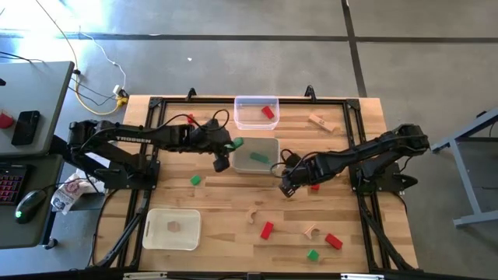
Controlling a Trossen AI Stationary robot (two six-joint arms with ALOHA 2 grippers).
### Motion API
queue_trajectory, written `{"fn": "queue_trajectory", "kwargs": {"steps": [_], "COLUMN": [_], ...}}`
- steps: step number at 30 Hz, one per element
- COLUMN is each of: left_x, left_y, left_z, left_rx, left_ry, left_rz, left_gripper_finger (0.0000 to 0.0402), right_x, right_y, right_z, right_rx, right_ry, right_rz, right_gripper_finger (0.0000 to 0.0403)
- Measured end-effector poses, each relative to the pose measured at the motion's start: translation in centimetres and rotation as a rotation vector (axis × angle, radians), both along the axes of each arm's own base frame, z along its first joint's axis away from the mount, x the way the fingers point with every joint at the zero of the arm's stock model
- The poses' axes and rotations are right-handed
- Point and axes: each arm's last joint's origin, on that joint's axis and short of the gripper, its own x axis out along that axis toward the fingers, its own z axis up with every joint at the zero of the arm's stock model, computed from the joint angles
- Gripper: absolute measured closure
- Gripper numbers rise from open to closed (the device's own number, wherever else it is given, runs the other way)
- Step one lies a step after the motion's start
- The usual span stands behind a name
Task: Sort & place blocks by color
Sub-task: Put the left green rectangular block into the top white bin
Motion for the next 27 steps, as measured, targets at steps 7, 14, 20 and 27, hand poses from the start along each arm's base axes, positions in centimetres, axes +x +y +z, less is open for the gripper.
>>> {"fn": "queue_trajectory", "kwargs": {"steps": [7, 14, 20, 27], "left_x": [0.2, 0.9, 2.2, 3.2], "left_y": [-0.3, -0.2, 0.1, 0.3], "left_z": [0.1, -0.3, -1.7, -3.6], "left_rx": [0.035, 0.108, 0.144, 0.137], "left_ry": [0.002, 0.018, 0.043, 0.093], "left_rz": [-0.058, -0.152, -0.190, -0.211], "left_gripper_finger": [0.0326, 0.0326, 0.0326, 0.0325], "right_x": [-1.3, -2.4, -3.2, -3.7], "right_y": [-0.3, -0.5, -0.6, -0.6], "right_z": [-0.2, -0.3, -0.3, -0.3], "right_rx": [0.007, 0.017, 0.039, 0.067], "right_ry": [0.106, 0.189, 0.266, 0.319], "right_rz": [-0.168, -0.315, -0.412, -0.475], "right_gripper_finger": [0.0281, 0.0281, 0.0281, 0.0281]}}
